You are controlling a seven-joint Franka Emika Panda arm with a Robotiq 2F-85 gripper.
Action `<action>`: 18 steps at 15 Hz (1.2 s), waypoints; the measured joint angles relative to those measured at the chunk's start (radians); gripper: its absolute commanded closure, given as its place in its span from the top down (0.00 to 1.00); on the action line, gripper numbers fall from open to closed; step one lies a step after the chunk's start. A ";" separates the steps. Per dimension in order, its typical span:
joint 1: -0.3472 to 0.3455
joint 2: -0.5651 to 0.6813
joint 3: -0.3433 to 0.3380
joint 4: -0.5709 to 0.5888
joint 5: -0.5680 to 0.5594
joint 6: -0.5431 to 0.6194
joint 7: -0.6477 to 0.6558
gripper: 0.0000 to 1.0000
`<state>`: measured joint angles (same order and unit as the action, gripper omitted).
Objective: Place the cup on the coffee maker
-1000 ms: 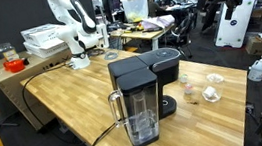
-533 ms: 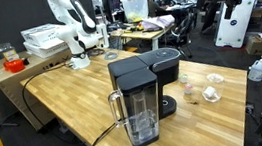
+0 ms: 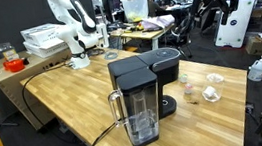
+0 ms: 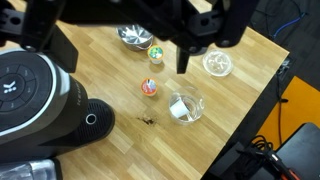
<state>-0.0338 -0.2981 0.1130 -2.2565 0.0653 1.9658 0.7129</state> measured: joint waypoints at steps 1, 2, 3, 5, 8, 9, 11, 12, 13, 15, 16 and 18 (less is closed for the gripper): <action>-0.003 0.020 -0.006 0.006 0.000 0.009 0.019 1.00; -0.006 0.040 -0.014 0.011 0.000 0.012 0.037 1.00; -0.010 0.059 -0.023 0.015 -0.002 0.012 0.056 1.00; -0.017 0.085 -0.040 0.016 -0.004 0.012 0.091 1.00; -0.018 0.105 -0.056 0.008 -0.002 0.009 0.149 1.00; -0.018 0.108 -0.056 0.002 -0.001 0.003 0.173 1.00; -0.017 0.109 -0.056 -0.011 0.004 -0.018 0.228 1.00; -0.017 0.109 -0.056 -0.017 0.012 -0.026 0.253 1.00; -0.017 0.109 -0.056 -0.023 0.025 -0.029 0.274 1.00; -0.017 0.108 -0.056 -0.031 0.044 -0.030 0.308 1.00; -0.017 0.107 -0.056 -0.032 0.046 -0.030 0.314 1.00; -0.017 0.106 -0.056 -0.032 0.047 -0.030 0.320 1.00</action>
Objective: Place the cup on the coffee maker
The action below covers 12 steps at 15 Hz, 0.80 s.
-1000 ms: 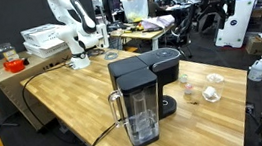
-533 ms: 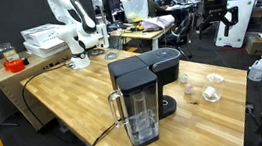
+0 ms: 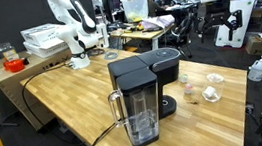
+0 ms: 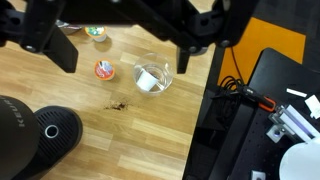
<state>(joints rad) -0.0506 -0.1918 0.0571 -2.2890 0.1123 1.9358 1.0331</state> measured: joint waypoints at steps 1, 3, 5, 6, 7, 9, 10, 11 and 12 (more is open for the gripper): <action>0.000 0.000 0.000 0.000 0.000 0.000 0.001 1.00; 0.000 0.000 0.000 0.000 0.000 0.000 0.001 1.00; 0.000 0.000 0.000 0.000 0.000 0.000 0.001 1.00; 0.000 0.000 0.000 0.000 0.000 0.000 0.001 1.00; 0.000 0.000 0.000 0.000 0.000 0.000 0.001 1.00; 0.000 0.000 0.000 0.000 -0.001 0.000 0.001 1.00; 0.000 0.001 -0.002 -0.001 -0.002 0.000 0.001 1.00; 0.000 0.003 -0.007 -0.002 -0.006 0.000 0.001 1.00; -0.002 0.008 -0.017 -0.005 -0.016 0.000 0.001 1.00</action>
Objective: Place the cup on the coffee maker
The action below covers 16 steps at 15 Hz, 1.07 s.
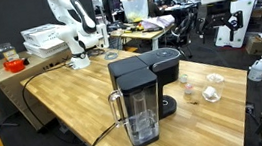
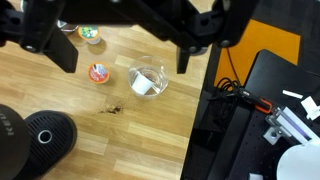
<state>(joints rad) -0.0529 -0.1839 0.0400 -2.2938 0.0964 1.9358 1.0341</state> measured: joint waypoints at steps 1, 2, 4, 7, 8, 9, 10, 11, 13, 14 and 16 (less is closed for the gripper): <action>-0.006 0.011 -0.014 -0.004 -0.014 -0.001 -0.003 1.00; -0.015 0.027 -0.032 -0.009 -0.028 -0.002 -0.011 1.00; -0.038 0.074 -0.071 -0.012 -0.052 -0.007 -0.034 1.00; -0.062 0.151 -0.120 -0.010 -0.074 -0.012 -0.066 1.00; -0.065 0.174 -0.131 -0.009 -0.078 -0.013 -0.071 1.00; -0.066 0.194 -0.140 -0.008 -0.081 -0.015 -0.073 1.00; -0.066 0.206 -0.143 -0.008 -0.081 -0.013 -0.074 1.00; -0.065 0.208 -0.143 -0.008 -0.081 -0.012 -0.073 1.00; -0.060 0.202 -0.143 -0.008 -0.081 -0.012 -0.072 1.00; -0.060 0.200 -0.143 -0.008 -0.081 -0.012 -0.072 1.00; -0.060 0.200 -0.143 -0.008 -0.081 -0.012 -0.072 1.00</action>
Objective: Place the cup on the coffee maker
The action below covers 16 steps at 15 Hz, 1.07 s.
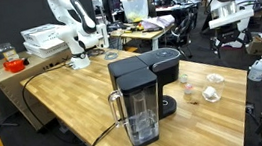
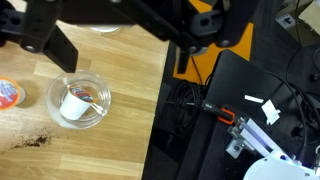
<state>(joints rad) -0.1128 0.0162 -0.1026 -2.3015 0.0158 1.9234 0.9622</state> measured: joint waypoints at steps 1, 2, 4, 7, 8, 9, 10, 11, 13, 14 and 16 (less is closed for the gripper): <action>0.000 0.000 0.000 0.000 0.000 0.000 0.000 1.00; 0.000 0.000 0.000 0.000 0.000 0.000 0.000 1.00; 0.000 0.000 0.000 0.000 0.000 0.000 0.000 1.00; 0.000 0.004 0.000 0.000 0.001 0.004 0.015 1.00; 0.000 0.005 0.000 0.000 0.004 0.006 0.016 1.00; 0.000 0.009 0.000 0.000 0.006 0.006 0.016 1.00; 0.001 0.015 0.000 0.001 0.006 0.007 0.016 1.00; 0.001 0.025 0.000 0.000 0.006 0.008 0.016 1.00; 0.001 0.052 0.000 0.000 0.006 0.011 0.016 1.00; 0.001 0.070 0.000 0.000 0.009 0.016 0.019 1.00; 0.001 0.110 0.000 0.005 0.019 0.038 0.042 1.00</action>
<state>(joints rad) -0.1118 0.1262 -0.1028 -2.2967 0.0348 1.9616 1.0038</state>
